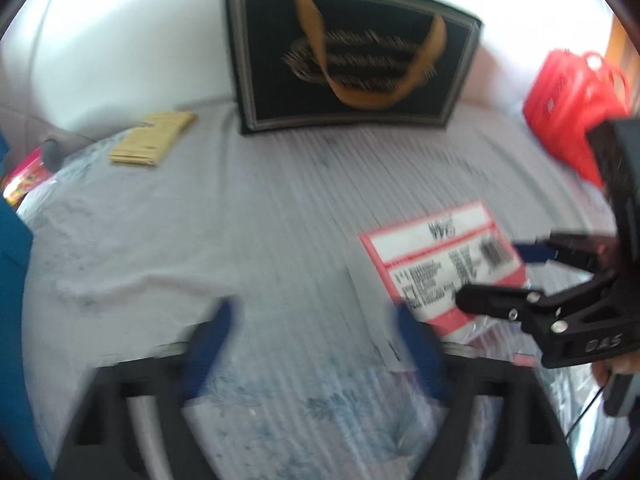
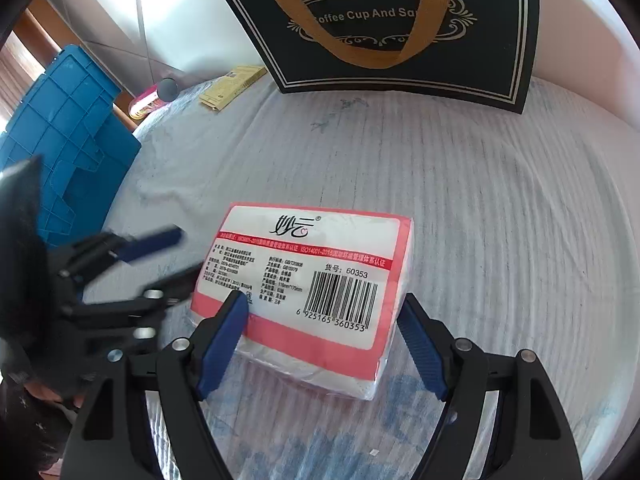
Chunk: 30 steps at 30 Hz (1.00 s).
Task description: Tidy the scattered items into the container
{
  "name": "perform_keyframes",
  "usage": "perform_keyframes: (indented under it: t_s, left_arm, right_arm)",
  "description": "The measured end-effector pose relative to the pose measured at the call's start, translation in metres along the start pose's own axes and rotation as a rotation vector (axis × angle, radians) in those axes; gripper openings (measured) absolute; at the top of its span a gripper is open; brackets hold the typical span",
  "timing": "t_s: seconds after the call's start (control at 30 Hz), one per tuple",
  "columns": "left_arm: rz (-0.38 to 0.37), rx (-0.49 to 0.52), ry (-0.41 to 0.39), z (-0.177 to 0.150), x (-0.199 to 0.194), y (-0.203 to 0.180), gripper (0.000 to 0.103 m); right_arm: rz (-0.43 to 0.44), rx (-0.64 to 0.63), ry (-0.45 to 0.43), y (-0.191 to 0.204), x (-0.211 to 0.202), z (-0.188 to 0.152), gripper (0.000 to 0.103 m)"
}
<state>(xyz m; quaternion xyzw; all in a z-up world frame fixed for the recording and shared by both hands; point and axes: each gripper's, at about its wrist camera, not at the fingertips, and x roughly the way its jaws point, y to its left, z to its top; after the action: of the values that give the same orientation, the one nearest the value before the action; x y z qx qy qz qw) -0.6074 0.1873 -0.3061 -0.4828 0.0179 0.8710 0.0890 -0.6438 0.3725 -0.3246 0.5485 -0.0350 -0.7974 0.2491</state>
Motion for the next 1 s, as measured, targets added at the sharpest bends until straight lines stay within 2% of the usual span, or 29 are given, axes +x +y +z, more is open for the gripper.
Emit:
perform_keyframes:
  t_s: [0.17, 0.27, 0.73, 0.87, 1.0]
  left_arm:
    - [0.032, 0.03, 0.034, 0.0, 0.014, -0.004, 0.099]
    - [0.002, 0.017, 0.039, -0.002, 0.017, -0.002, 0.099]
    - [-0.051, 0.019, 0.041, 0.005, 0.026, -0.013, 0.101]
    - [-0.055, 0.077, 0.028, 0.001, 0.017, -0.021, 0.101]
    - [-0.092, 0.115, 0.028, -0.002, 0.011, -0.032, 0.101]
  right_arm:
    - [-0.004, -0.001, 0.005, 0.003, 0.002, 0.004, 0.076]
    - [0.004, 0.002, 0.003, 0.002, 0.002, 0.004, 0.076]
    - [0.041, 0.065, -0.016, -0.014, -0.003, 0.006, 0.076]
    - [0.05, 0.091, -0.041, -0.022, -0.007, 0.008, 0.076]
    - [0.039, 0.099, -0.018, -0.027, -0.004, 0.011, 0.076]
